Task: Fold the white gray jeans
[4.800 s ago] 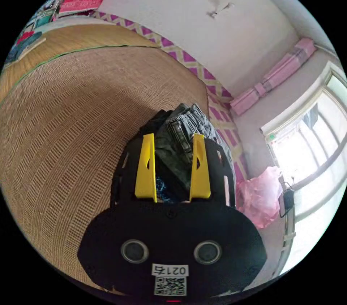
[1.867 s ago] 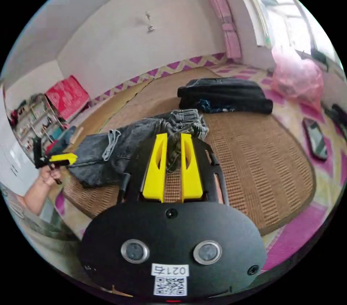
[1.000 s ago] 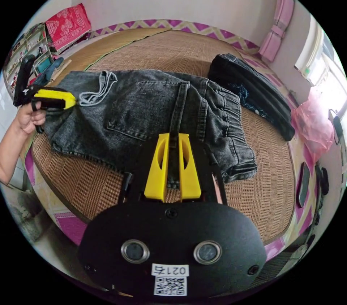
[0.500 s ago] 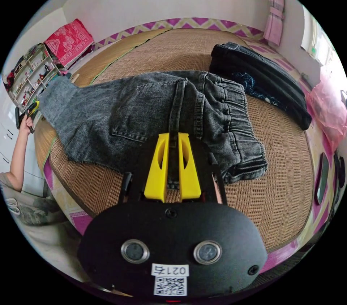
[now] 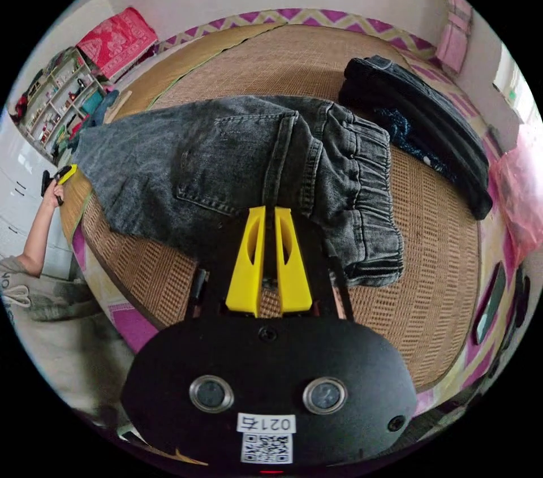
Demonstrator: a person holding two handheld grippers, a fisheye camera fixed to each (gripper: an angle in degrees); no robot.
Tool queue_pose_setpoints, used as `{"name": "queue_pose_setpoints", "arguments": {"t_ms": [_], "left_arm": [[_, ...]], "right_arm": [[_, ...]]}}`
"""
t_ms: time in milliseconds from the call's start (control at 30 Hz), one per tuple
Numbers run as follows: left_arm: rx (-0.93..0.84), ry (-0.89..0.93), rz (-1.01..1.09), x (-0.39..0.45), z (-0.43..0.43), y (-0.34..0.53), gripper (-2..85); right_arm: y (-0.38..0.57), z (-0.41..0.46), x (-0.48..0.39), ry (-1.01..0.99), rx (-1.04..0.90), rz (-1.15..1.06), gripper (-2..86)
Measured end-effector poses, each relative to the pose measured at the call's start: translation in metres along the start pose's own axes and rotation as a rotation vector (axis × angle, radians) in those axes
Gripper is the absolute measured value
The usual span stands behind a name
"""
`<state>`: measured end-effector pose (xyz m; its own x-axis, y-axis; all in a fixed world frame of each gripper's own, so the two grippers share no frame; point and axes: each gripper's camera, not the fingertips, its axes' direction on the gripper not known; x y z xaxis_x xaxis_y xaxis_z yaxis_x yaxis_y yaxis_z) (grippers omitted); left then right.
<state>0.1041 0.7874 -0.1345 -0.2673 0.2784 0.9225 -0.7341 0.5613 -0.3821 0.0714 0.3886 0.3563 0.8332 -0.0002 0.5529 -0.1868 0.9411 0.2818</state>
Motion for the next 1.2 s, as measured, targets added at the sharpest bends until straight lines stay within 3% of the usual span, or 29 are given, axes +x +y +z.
{"name": "queue_pose_setpoints", "arguments": {"t_ms": [300,400,467,500,633,767,1000,1200], "left_arm": [[-0.065,-0.085,0.056,0.011,-0.027,0.022,-0.9],[0.142,-0.111,0.007,0.023,-0.060,0.031,-0.7],[0.344,-0.133,0.115,0.065,-0.089,0.036,0.0],[0.360,-0.125,0.175,0.081,-0.088,0.035,0.2],[0.123,0.031,0.568,0.205,0.003,0.002,5.5],[-0.169,-0.028,0.869,0.308,0.132,-0.014,7.9],[-0.414,-0.099,1.065,0.392,0.271,-0.024,11.0],[-0.532,-0.097,1.119,0.439,0.327,-0.023,11.3]], "right_arm": [[-0.015,0.019,0.011,-0.103,-0.082,-0.080,-0.4],[-0.019,-0.005,0.003,-0.152,0.093,-0.122,0.0],[-0.027,-0.020,-0.006,-0.195,0.226,-0.163,1.2],[-0.038,-0.024,-0.020,-0.139,0.282,-0.222,2.6],[-0.094,-0.016,-0.056,-0.051,0.300,-0.457,7.3],[-0.177,0.033,-0.073,-0.003,0.112,-0.627,7.9],[-0.252,0.109,-0.069,0.005,-0.195,-0.745,9.1],[-0.262,0.101,-0.059,-0.102,-0.212,-0.775,0.8]]}}
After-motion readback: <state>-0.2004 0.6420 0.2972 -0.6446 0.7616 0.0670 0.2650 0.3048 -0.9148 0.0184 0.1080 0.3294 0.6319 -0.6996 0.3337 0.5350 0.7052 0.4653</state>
